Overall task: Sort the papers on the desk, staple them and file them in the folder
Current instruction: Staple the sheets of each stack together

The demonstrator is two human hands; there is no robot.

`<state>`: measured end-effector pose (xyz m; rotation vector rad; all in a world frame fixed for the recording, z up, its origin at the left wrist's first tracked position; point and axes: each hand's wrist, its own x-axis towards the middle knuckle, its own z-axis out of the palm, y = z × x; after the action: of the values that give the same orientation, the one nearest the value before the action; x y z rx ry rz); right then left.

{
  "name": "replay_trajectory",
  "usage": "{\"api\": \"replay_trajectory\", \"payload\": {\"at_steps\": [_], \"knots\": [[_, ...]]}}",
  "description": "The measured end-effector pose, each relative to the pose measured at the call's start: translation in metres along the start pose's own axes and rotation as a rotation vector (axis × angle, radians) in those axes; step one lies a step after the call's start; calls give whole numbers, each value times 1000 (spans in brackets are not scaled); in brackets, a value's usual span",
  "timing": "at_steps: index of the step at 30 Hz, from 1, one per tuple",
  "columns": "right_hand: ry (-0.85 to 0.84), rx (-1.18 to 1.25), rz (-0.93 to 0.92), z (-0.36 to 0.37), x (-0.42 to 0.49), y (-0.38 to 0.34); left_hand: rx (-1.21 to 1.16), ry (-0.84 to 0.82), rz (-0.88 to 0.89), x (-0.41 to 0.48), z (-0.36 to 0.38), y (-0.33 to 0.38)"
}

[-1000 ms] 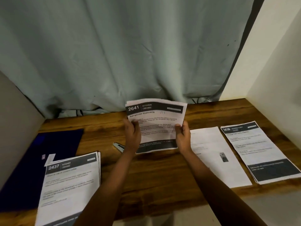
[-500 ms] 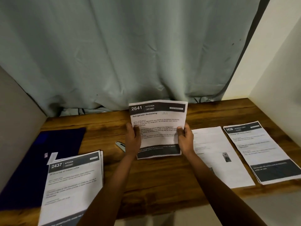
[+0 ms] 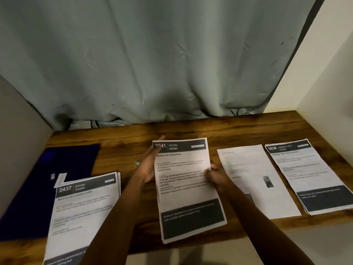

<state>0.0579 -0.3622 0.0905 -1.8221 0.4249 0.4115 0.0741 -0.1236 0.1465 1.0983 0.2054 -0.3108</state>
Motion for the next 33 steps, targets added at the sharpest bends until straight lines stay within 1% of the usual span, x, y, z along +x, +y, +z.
{"api": "replay_trajectory", "payload": {"at_steps": [2, 5, 10, 14, 20, 24, 26, 28, 29, 30, 31, 33], "knots": [[-38, -19, -27, 4, -2, 11, -33, -11, 14, 2, -4, -5], [-49, -66, -61, 10, -5, 20, -48, 62, -6, 4, -10, -15], [-21, -70, -6, 16, 4, 21, 8, 156, -43, 6, -21, -31], [51, 30, 55, 23, 16, 7, 31, 162, -79, 8, -28, -39], [178, 262, 76, 33, 32, -22, -68, 159, -83, 10, -40, -52], [216, 313, 125, 39, 41, -23, -76, 222, -107, 12, -45, -61], [221, 331, 141, 42, 42, -21, -120, 220, -94, 12, -47, -65], [234, 260, 104, 45, 42, -18, -155, 214, -90, 13, -49, -68], [258, 179, 38, 47, 42, -15, -167, 215, -95, 14, -50, -69], [295, 46, -61, 50, 43, -12, -173, 215, -101, 15, -51, -70], [351, -140, -192, 53, 44, -10, -173, 215, -106, 16, -51, -71], [438, -536, -494, 60, 45, -6, -164, 220, -111, 17, -48, -71]]}}
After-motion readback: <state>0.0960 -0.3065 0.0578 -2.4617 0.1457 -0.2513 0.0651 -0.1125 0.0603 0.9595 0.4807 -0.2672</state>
